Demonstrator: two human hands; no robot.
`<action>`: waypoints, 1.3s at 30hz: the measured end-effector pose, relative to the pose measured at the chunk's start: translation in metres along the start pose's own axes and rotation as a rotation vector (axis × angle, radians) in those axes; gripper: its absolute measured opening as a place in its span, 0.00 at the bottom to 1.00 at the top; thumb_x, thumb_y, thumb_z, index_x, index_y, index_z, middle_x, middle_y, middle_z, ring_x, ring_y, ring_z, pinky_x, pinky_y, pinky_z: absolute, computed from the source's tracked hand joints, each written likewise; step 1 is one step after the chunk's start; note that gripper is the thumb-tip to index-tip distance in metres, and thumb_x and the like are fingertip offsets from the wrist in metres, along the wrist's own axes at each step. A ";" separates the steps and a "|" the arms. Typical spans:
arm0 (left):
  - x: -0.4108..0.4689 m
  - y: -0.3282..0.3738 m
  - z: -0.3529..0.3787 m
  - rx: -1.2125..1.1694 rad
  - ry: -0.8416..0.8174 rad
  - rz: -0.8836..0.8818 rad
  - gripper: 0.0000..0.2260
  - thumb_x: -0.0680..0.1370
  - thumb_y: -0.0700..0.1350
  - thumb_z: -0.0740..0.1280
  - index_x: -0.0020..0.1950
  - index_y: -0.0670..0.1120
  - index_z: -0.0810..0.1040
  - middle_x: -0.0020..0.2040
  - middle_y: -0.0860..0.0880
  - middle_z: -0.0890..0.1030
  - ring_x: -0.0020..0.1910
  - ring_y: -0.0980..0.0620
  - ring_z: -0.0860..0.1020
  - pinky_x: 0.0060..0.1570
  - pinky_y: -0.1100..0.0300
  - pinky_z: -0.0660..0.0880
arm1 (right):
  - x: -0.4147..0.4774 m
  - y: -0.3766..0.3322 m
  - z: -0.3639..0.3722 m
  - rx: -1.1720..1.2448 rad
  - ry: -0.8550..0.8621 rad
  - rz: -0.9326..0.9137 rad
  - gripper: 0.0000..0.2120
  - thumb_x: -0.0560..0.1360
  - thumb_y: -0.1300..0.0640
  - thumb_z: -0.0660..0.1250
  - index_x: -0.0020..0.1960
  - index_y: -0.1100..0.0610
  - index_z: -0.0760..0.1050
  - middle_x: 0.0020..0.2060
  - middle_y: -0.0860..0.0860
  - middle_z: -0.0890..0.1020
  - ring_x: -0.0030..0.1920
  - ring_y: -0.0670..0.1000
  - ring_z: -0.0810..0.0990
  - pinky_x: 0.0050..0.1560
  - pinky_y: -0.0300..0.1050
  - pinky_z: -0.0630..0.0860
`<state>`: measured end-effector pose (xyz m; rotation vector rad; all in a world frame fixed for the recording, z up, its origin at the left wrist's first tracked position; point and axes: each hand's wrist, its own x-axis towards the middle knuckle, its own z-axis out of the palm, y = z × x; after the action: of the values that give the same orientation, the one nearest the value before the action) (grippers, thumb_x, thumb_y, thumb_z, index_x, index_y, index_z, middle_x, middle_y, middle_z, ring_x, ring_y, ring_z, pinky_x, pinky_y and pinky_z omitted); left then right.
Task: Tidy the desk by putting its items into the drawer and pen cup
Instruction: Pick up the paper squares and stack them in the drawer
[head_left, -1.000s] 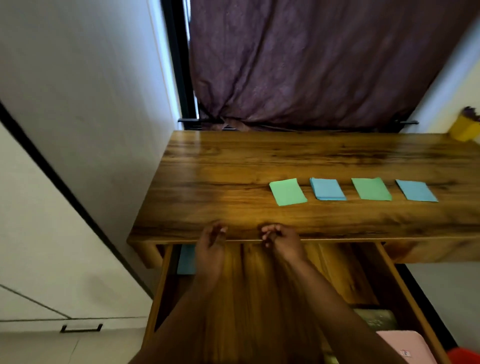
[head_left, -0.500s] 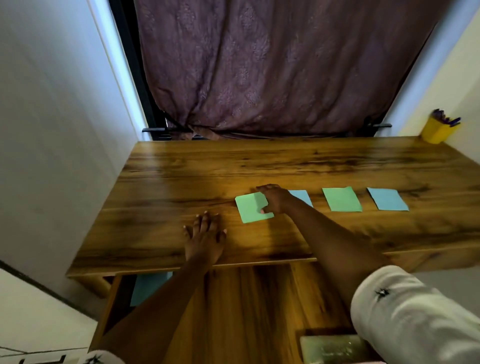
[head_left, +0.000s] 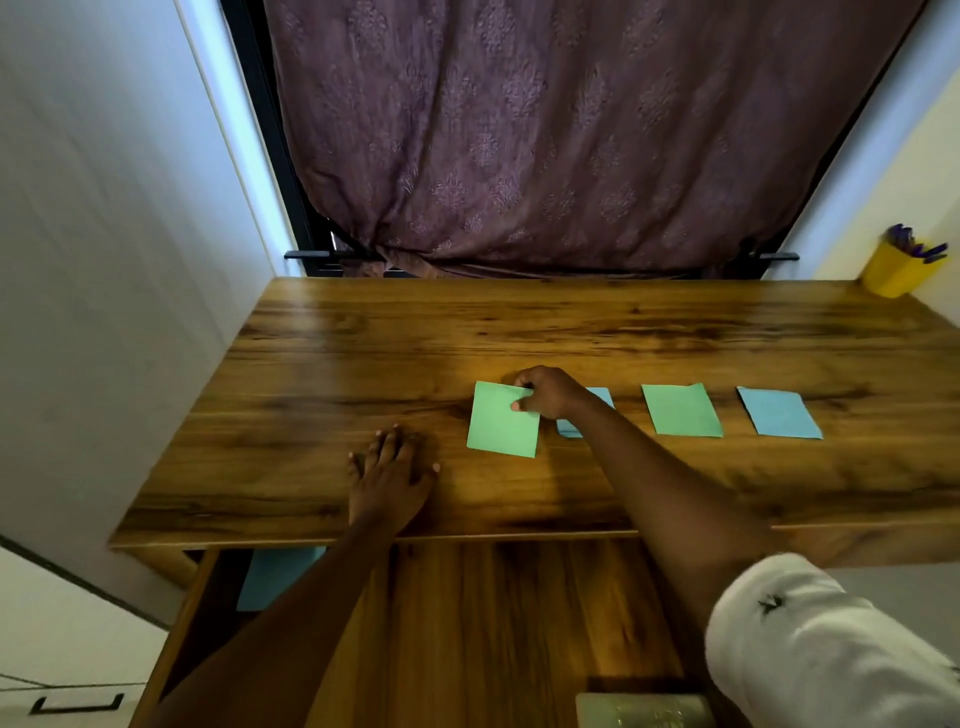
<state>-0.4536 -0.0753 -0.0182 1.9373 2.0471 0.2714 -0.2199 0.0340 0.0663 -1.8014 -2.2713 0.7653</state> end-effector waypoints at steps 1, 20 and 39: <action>0.001 0.002 -0.003 -0.098 0.005 -0.029 0.27 0.78 0.63 0.55 0.75 0.56 0.58 0.78 0.51 0.52 0.77 0.48 0.46 0.72 0.43 0.39 | -0.008 0.001 -0.003 0.094 0.004 0.002 0.14 0.74 0.57 0.69 0.59 0.60 0.76 0.58 0.57 0.79 0.57 0.55 0.77 0.50 0.45 0.71; -0.005 0.091 -0.004 -1.322 -0.086 -0.425 0.22 0.70 0.48 0.74 0.61 0.44 0.75 0.57 0.43 0.79 0.56 0.41 0.76 0.60 0.40 0.72 | -0.027 0.080 -0.044 -0.020 0.090 0.103 0.24 0.72 0.60 0.72 0.66 0.59 0.72 0.65 0.55 0.75 0.66 0.56 0.73 0.64 0.45 0.68; 0.000 0.100 0.001 -1.503 -0.059 -0.528 0.19 0.77 0.40 0.65 0.67 0.44 0.69 0.61 0.39 0.75 0.60 0.38 0.73 0.54 0.43 0.73 | 0.002 0.094 -0.055 -0.037 -0.201 0.031 0.18 0.75 0.58 0.68 0.65 0.58 0.72 0.59 0.54 0.76 0.59 0.56 0.75 0.49 0.44 0.73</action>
<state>-0.3595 -0.0689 0.0156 0.4662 1.3678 1.1417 -0.1163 0.0664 0.0692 -1.8559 -2.3994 0.9565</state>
